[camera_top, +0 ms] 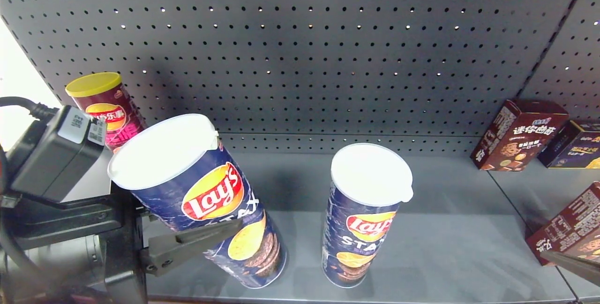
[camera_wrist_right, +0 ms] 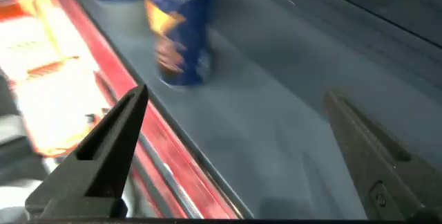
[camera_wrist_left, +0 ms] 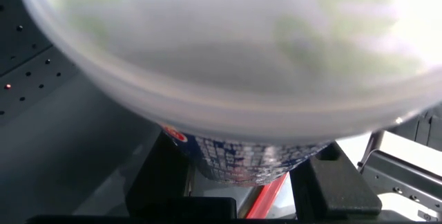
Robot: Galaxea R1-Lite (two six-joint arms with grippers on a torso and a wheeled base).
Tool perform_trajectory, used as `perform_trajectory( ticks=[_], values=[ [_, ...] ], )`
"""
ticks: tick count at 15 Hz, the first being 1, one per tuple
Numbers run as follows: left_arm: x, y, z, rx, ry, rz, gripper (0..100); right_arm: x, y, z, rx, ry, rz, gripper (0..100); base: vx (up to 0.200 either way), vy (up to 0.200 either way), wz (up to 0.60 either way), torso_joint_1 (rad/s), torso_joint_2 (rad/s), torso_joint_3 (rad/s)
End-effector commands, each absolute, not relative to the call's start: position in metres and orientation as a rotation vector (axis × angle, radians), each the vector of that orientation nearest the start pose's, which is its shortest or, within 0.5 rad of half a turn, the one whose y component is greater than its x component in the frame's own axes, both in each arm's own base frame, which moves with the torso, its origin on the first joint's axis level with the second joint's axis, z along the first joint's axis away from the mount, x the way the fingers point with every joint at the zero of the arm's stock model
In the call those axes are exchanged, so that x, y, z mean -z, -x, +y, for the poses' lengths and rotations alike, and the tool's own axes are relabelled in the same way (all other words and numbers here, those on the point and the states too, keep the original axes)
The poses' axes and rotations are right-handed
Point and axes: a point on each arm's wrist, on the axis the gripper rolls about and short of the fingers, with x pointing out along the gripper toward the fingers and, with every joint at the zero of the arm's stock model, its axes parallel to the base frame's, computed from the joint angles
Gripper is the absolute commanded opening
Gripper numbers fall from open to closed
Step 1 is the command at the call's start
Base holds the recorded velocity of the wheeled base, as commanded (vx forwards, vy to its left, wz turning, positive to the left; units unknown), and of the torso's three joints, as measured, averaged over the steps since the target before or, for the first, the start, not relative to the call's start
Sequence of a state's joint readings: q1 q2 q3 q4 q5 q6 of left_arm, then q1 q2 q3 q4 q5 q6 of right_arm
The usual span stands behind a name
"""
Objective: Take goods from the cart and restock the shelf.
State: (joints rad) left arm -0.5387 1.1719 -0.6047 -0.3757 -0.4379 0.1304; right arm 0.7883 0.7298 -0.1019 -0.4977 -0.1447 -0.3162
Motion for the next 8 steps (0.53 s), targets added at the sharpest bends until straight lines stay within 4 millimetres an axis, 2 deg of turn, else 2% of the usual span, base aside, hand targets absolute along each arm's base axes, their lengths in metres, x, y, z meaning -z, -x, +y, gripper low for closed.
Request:
perform_trajectory(
  ticks=[1, 4, 8],
  values=[
    [-0.226, -0.141, -0.096, 0.988, -0.131, 0.139, 0, -0.138, -0.026, 0.021, -0.642, 0.361, -0.043, 100, 0.000, 0.000, 0.00, 0.000, 0.00, 0.000],
    [-0.223, -0.141, -0.096, 0.989, -0.131, 0.151, 0, -0.118, -0.011, 0.009, -0.738, 0.344, -0.028, 100, 0.000, 0.000, 0.00, 0.000, 0.00, 0.000],
    [-0.221, -0.140, -0.095, 0.991, -0.132, 0.155, 0, -0.094, 0.003, -0.005, -0.741, 0.326, -0.049, 100, 0.000, 0.000, 0.00, 0.000, 0.00, 0.000]
  ],
)
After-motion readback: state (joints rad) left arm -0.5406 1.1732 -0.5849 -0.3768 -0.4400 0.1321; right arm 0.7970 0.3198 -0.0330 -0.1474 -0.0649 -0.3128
